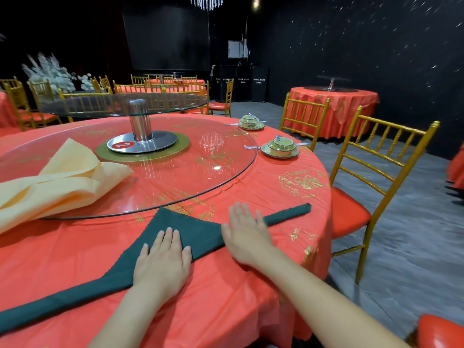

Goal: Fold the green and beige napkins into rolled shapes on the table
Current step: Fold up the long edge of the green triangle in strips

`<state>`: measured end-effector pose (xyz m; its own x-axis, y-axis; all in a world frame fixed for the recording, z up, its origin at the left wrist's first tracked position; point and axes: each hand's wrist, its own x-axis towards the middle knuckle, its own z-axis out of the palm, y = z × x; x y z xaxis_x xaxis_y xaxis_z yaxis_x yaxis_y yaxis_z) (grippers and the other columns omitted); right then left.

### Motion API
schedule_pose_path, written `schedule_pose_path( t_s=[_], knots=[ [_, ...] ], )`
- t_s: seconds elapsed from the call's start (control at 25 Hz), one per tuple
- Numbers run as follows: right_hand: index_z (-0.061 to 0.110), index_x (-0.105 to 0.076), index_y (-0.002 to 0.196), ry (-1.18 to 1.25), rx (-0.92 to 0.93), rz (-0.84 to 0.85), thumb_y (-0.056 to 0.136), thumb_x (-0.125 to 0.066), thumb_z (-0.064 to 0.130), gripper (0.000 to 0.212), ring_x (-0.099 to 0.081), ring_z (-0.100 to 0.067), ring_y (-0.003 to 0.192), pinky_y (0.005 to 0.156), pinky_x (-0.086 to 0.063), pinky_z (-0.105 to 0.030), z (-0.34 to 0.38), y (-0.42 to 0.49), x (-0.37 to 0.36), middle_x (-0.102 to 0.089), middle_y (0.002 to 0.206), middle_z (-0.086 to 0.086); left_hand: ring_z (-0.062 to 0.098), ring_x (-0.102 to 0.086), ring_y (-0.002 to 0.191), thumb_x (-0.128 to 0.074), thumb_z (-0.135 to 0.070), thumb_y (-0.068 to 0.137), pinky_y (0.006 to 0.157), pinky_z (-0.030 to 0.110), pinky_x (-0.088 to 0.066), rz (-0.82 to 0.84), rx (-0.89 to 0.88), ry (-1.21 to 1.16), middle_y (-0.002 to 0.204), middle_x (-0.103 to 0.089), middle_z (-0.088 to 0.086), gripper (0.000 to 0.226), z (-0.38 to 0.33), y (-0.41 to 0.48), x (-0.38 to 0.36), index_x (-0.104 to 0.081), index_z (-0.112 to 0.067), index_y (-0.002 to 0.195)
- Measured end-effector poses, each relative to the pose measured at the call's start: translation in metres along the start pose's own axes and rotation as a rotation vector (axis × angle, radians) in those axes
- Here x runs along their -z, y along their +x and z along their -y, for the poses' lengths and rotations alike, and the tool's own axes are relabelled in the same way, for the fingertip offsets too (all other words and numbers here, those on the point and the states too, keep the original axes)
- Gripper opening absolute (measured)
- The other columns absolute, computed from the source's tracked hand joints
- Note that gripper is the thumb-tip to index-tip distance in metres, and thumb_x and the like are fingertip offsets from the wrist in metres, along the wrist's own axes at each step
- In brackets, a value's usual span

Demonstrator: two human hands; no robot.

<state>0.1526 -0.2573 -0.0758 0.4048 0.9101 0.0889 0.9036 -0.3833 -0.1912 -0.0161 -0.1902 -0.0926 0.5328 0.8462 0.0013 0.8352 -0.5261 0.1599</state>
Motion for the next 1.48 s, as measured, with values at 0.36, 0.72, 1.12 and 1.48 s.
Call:
schedule_pose_path(
  t_s=[0.36, 0.72, 1.12, 1.48],
  knots=[
    [0.017, -0.01, 0.151, -0.031, 0.342, 0.06, 0.08, 0.005, 0.046, 0.078, 0.001, -0.009, 0.145, 0.116, 0.004, -0.032, 0.029, -0.009, -0.028, -0.005, 0.159, 0.001, 0.014, 0.0, 0.146, -0.013, -0.042, 0.1, 0.114, 0.054, 0.006, -0.015, -0.031, 0.074, 0.159, -0.004, -0.002, 0.056, 0.009, -0.005, 0.003, -0.009, -0.02, 0.15],
    [0.02, -0.004, 0.151, -0.064, 0.338, 0.093, 0.099, -0.012, 0.036, 0.055, 0.006, -0.006, 0.144, 0.117, 0.006, -0.03, 0.029, -0.009, -0.025, 0.002, 0.159, 0.005, 0.015, 0.003, 0.146, -0.015, -0.047, 0.098, 0.111, 0.059, 0.006, -0.063, 0.096, 0.073, 0.159, -0.003, -0.004, 0.057, 0.102, -0.036, 0.018, -0.009, -0.024, 0.15],
    [0.018, -0.005, 0.151, -0.03, 0.355, 0.065, 0.1, -0.018, 0.033, 0.054, 0.004, -0.008, 0.145, 0.117, 0.005, -0.031, 0.032, -0.011, -0.022, -0.001, 0.159, 0.004, 0.014, -0.061, 0.077, -0.043, -0.042, 0.082, 0.062, 0.025, -0.051, -0.429, -0.417, 0.048, 0.089, -0.064, -0.011, 0.033, 0.09, -0.055, 0.018, -0.068, -0.026, 0.097],
    [0.026, -0.064, 0.117, 0.161, 0.46, -0.183, 0.088, -0.061, 0.034, 0.03, -0.047, -0.014, 0.127, 0.102, -0.036, -0.031, 0.011, -0.012, -0.015, -0.053, 0.135, 0.005, 0.019, -0.065, 0.072, -0.057, -0.033, 0.078, 0.055, 0.026, -0.052, -0.371, -0.296, 0.029, 0.078, -0.064, -0.008, 0.018, 0.082, -0.05, 0.023, -0.072, -0.026, 0.085]
  ],
)
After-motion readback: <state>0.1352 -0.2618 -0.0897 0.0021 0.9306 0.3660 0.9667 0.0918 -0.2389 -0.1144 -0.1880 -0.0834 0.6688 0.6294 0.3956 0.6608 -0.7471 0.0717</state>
